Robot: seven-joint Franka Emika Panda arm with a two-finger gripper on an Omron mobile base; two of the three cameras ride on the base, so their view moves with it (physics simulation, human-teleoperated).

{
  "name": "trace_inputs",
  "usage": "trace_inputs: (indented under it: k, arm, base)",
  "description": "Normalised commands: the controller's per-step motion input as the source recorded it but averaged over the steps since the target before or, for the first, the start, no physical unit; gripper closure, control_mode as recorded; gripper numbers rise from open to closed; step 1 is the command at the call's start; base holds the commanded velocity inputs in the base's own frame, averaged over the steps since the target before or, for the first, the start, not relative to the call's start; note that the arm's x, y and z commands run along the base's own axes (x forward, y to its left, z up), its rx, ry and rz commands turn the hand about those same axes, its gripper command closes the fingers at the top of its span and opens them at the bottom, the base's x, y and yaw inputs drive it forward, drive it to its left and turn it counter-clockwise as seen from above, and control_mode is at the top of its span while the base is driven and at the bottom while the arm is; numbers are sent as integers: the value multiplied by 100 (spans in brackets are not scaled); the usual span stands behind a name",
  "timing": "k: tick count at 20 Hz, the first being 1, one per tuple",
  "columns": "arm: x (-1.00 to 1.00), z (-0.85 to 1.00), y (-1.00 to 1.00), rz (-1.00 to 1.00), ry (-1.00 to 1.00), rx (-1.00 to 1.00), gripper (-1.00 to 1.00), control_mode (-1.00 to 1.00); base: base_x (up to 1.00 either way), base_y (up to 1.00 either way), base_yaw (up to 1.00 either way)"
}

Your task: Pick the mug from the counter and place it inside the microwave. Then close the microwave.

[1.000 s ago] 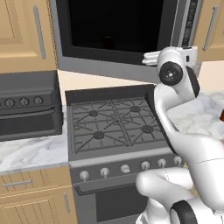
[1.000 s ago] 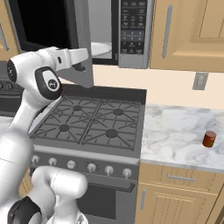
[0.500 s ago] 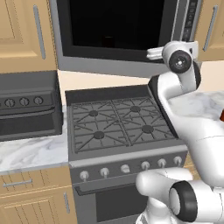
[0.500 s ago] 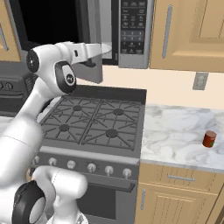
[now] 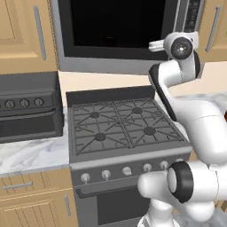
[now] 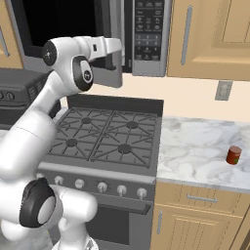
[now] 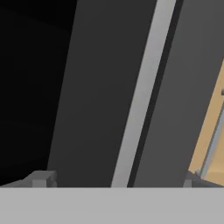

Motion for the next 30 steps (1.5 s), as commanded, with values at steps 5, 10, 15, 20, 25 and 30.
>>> trace_inputs:
  k: [5,10,15,20,25,30]
  arm:
    - [27,14,0,0,0,0,-100,-100]
    - [21,0,0,0,0,0,-100,-100]
    - [20,0,0,2,-2,0,-100,-100]
    - [32,0,0,2,-1,0,-100,-100]
    - [41,0,0,2,0,0,-100,-100]
    - [45,0,0,2,0,0,-100,-100]
  base:
    - [0,0,0]
    - [0,0,0]
    - [0,0,0]
    - [0,0,0]
    - [0,0,0]
    - [0,0,0]
